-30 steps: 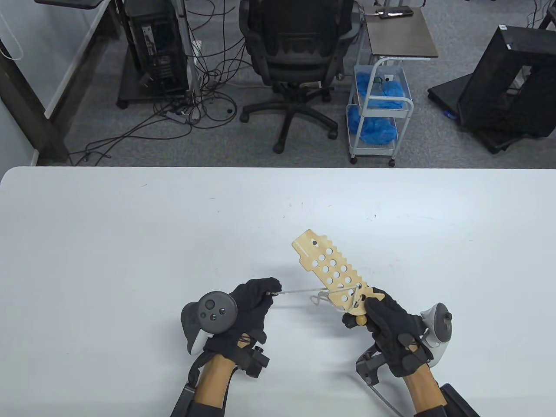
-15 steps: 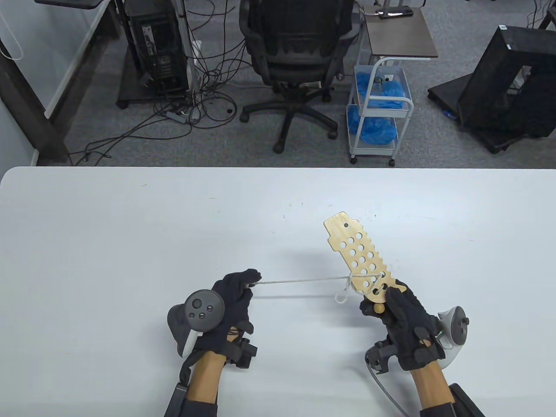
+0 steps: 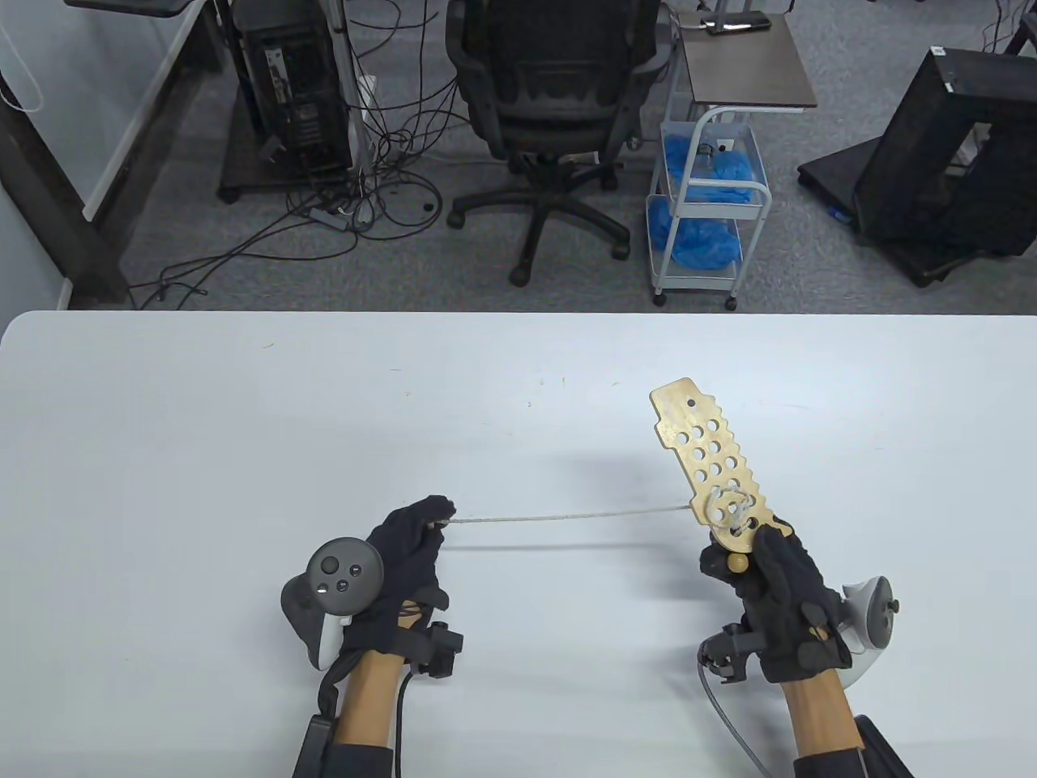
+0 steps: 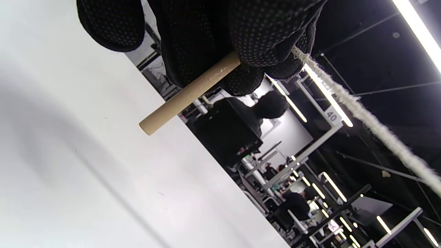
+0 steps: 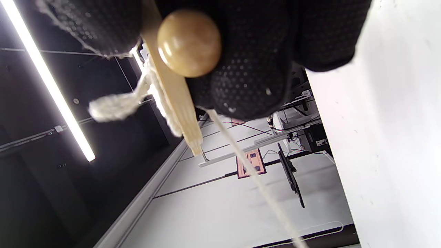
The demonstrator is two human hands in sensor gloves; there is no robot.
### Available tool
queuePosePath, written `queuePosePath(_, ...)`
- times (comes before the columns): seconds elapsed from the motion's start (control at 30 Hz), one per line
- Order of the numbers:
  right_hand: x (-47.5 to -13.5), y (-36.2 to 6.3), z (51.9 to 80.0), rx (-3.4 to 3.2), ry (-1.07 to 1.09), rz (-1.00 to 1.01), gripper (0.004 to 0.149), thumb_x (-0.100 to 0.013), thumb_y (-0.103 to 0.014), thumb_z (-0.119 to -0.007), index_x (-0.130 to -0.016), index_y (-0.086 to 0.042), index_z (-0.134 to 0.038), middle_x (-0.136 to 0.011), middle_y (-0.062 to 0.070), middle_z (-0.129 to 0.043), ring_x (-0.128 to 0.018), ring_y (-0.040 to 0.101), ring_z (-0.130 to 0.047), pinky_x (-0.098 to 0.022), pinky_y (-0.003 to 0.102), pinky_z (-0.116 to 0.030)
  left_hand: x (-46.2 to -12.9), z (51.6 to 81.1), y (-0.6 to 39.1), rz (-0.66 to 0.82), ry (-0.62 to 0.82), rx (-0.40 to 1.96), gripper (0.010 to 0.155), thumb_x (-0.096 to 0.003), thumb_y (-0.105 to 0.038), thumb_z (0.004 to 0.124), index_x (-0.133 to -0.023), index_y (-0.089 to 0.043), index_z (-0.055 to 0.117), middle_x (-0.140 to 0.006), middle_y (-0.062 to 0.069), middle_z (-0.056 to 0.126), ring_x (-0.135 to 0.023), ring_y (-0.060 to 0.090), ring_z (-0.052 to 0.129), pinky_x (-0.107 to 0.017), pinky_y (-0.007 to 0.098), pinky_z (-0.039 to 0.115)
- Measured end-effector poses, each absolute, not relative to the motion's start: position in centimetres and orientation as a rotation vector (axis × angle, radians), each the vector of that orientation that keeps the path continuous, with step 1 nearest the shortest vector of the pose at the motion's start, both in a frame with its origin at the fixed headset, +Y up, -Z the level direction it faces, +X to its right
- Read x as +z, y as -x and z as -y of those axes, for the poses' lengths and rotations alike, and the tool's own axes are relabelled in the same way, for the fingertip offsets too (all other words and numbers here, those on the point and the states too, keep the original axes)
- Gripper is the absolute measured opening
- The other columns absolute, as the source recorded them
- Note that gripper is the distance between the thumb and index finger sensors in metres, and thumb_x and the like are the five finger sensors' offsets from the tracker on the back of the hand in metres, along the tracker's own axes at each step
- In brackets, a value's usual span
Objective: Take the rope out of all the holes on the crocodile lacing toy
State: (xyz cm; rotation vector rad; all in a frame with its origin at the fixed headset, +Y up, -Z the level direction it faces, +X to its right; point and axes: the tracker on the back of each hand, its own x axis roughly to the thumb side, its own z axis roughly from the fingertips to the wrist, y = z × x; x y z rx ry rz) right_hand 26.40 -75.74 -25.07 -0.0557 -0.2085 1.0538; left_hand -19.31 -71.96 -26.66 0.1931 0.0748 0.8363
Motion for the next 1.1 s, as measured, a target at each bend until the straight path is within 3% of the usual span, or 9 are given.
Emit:
queuePosePath(0.63, -24.7, -28.3, 76.5, 0.877, 0.157, 0.272, 0.049, -0.048, -0.037, -0.079, -0.085, -0.004, -0.072, -0.071, 0.018, -0.092, -0.05, 0.031, -0.1, -0.047, 0.056, -0.079, -26.8, 73.0, 22.3, -0.217, -0.187, 0.964, 0.042, -0.0454, -0.038, 0.083, -0.088, -0.037, 0.082, -0.074, -0.005, 0.103, -0.059, 0.014, 0.102, -0.06, 0.053, 0.08)
queuePosePath(1.1, -24.4, -29.4, 77.1, 0.799, 0.204, 0.302, 0.05, -0.049, -0.039, -0.077, -0.086, -0.006, -0.07, -0.073, 0.016, -0.09, -0.053, 0.03, -0.099, -0.049, 0.055, -0.078, -26.7, 73.1, 22.8, -0.239, -0.208, 0.988, 0.042, -0.0459, -0.042, 0.083, -0.087, -0.037, 0.081, -0.07, -0.007, 0.101, -0.058, 0.013, 0.101, -0.061, 0.052, 0.079)
